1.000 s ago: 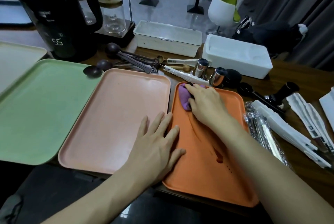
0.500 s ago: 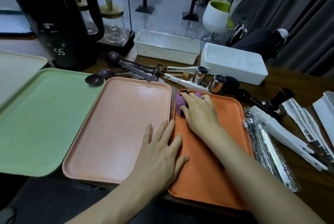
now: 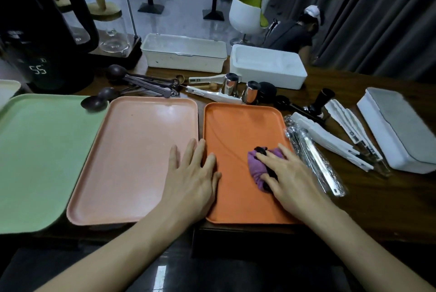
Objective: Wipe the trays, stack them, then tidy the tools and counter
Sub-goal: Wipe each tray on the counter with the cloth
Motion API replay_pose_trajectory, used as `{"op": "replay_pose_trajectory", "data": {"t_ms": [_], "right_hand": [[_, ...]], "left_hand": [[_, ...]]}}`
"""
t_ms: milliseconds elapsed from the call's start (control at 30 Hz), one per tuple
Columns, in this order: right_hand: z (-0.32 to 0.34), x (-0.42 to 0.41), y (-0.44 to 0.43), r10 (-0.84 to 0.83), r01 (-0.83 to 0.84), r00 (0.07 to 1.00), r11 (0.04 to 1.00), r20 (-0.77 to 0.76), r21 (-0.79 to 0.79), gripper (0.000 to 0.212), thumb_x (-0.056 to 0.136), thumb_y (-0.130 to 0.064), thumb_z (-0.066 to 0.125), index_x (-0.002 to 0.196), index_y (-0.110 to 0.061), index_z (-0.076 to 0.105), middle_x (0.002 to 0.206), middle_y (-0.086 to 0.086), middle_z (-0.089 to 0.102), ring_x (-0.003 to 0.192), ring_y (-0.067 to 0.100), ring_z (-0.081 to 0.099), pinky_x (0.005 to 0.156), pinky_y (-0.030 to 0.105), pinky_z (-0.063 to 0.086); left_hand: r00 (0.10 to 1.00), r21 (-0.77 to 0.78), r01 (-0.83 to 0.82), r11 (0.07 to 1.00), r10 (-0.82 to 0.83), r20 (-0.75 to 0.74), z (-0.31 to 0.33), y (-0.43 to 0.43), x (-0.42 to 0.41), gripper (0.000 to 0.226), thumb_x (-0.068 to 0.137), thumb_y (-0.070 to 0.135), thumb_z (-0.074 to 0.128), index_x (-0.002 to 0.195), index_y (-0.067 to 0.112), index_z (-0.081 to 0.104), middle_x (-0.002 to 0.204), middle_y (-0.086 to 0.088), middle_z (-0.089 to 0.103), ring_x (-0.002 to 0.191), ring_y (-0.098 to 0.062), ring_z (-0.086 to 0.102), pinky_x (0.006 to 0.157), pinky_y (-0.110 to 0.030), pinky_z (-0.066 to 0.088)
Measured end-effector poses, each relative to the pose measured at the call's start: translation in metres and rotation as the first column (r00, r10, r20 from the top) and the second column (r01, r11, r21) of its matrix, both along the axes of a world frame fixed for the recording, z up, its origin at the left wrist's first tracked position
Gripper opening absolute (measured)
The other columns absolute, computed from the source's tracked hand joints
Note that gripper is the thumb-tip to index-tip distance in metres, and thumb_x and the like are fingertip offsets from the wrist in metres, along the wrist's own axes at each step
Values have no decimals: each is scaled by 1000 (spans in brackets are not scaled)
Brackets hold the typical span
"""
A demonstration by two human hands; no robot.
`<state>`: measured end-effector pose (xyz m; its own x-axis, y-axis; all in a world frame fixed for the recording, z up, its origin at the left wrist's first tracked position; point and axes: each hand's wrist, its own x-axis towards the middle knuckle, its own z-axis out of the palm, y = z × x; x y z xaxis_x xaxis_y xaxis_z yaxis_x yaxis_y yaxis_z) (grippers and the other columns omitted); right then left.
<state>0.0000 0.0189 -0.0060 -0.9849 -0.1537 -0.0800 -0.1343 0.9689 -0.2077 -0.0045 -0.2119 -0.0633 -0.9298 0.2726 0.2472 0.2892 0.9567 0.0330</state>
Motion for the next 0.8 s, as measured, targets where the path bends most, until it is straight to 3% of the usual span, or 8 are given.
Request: {"op": "replay_pose_trajectory", "data": {"t_ms": [133,300,500,667,800], "right_hand": [[2,31,-4,-3,3,1000,996,0,-89,62,100,-24,57,153,-45,33,161,-14,33,152,9,20,117,35,32],[-15,23,-61,154,-165,986,957,-66,-238,62,95,-16,58,151,-35,42,161,-8,35,152,16,23,117,33,33],[-7,42,-16,112,-121,992,973,-54,-199,60,98,-17,56,153,-36,39,158,-13,38,151,11,25,115,26,29],[-1,51,24,-22,14,998,993,-66,-117,58,98,-18,58,152,-32,41,150,-4,49,141,17,41,111,39,40],[-5,55,-10,104,-132,987,961,-126,-241,58,94,-12,61,147,-30,49,149,-5,50,140,19,38,106,35,39]], "left_hand": [[1000,46,10,999,-9,-14,0,2,-1,40,97,41,37,113,16,64,147,-21,51,140,-39,44,110,-64,30],[998,49,46,998,-48,35,1,-6,-1,46,89,34,34,119,14,62,148,-20,50,141,-41,44,107,-69,34],[989,-5,23,1000,-22,147,14,-8,-1,54,94,39,20,132,20,53,157,-12,37,150,-38,27,115,-67,21],[974,-35,-8,999,16,226,23,-3,5,71,85,41,6,143,23,43,163,-9,22,156,-35,8,121,-63,12],[972,2,-18,1000,17,235,25,-2,8,70,84,40,11,138,20,49,160,-11,29,154,-36,13,117,-59,18]]}}
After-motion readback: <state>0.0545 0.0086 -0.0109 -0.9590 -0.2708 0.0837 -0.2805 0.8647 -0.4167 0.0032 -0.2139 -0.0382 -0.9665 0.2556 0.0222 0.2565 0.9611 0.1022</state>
